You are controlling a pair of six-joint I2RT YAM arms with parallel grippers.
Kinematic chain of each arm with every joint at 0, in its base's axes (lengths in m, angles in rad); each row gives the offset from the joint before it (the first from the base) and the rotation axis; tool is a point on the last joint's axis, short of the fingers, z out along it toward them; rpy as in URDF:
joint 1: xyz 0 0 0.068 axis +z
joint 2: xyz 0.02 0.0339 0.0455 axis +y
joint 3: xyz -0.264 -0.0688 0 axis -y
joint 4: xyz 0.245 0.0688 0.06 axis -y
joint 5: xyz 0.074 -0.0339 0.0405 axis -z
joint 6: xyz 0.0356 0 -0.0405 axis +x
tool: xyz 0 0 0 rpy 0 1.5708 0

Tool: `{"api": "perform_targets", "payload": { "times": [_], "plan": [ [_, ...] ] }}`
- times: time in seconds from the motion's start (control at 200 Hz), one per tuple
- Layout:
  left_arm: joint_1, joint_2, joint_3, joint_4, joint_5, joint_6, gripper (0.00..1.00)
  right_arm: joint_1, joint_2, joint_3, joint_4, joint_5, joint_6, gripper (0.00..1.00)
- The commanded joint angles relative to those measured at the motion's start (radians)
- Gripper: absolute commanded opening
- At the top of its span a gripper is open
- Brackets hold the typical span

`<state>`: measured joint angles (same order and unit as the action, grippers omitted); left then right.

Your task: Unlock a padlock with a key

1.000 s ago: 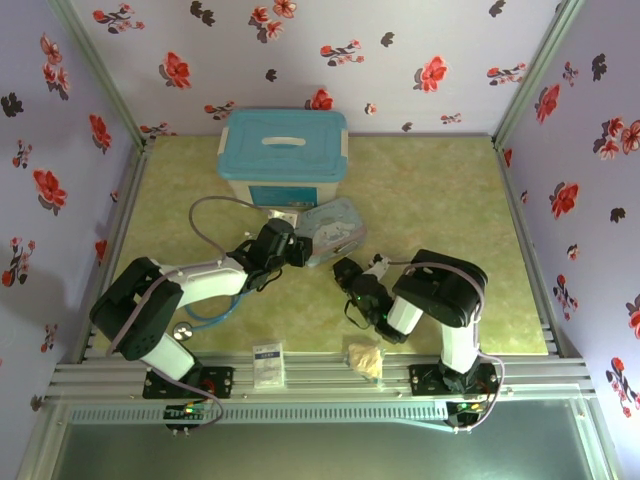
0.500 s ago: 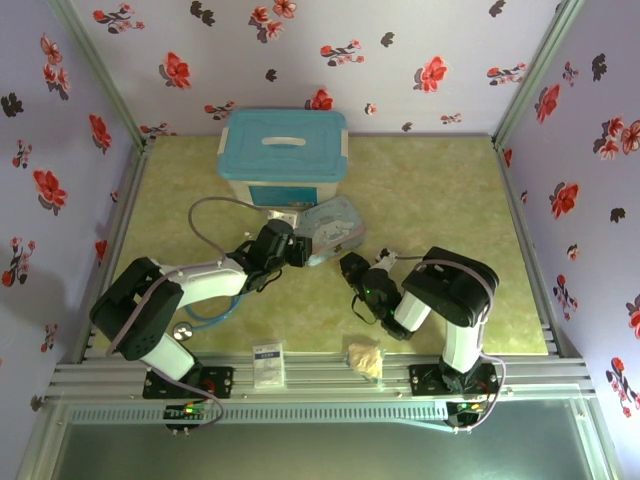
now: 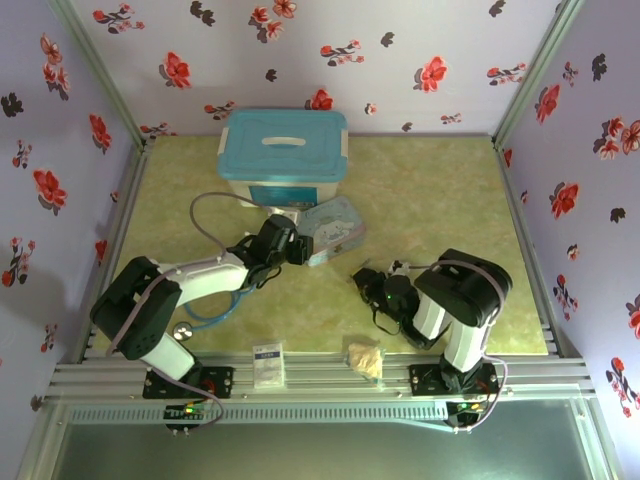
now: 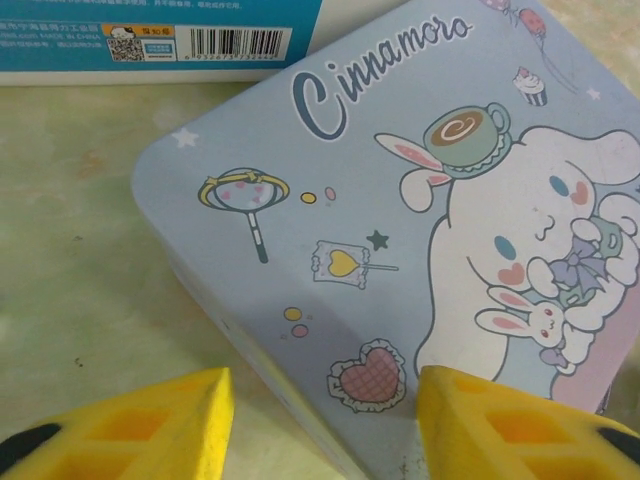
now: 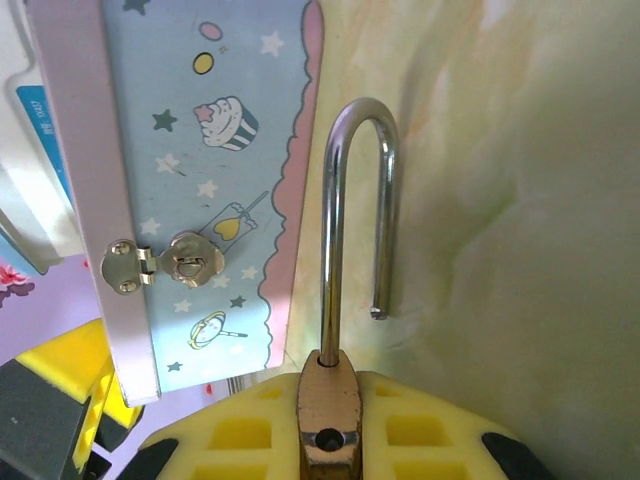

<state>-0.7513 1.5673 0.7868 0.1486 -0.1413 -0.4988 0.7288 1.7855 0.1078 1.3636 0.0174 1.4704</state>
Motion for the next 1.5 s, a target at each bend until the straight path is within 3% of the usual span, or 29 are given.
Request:
{"api": "perform_targets", "payload": {
  "times": [0.0,0.19,0.25,0.275,0.485,0.61,0.865,0.955,1.155,1.495],
  "plan": [
    [0.007,0.028,0.011,-0.174,0.014,0.027,0.57,-0.058,-0.034,-0.034,-0.378,-0.128,-0.051,0.01],
    [0.007,-0.02,0.042,-0.152,0.033,0.009,0.81,-0.125,-0.107,0.058,-0.713,-0.304,-0.169,0.07],
    [0.0,-0.053,0.046,-0.153,0.033,0.01,0.98,-0.143,-0.141,0.072,-0.809,-0.321,-0.21,0.08],
    [-0.004,-0.069,0.046,-0.155,0.029,0.01,1.0,-0.15,-0.158,0.077,-0.854,-0.325,-0.229,0.1],
    [-0.062,-0.149,0.014,-0.159,-0.036,-0.006,1.0,-0.231,-0.372,0.164,-1.342,-0.288,-0.43,0.13],
    [-0.113,-0.073,0.027,-0.151,-0.067,-0.009,1.0,-0.32,-0.424,0.199,-1.498,-0.345,-0.549,0.16],
    [-0.171,0.095,0.101,-0.21,-0.206,-0.035,1.0,-0.413,-0.502,0.282,-1.764,-0.311,-0.742,0.18],
    [-0.166,0.135,0.097,-0.192,-0.241,-0.058,1.0,-0.42,-0.491,0.301,-1.78,-0.33,-0.755,0.23],
    [-0.086,0.13,0.051,-0.14,-0.214,-0.108,1.0,-0.42,-0.562,0.33,-1.849,-0.203,-0.753,0.38],
    [0.045,0.074,-0.027,-0.104,-0.162,-0.099,0.95,-0.42,-0.602,0.411,-1.926,-0.063,-0.806,0.4]
  ]
}}
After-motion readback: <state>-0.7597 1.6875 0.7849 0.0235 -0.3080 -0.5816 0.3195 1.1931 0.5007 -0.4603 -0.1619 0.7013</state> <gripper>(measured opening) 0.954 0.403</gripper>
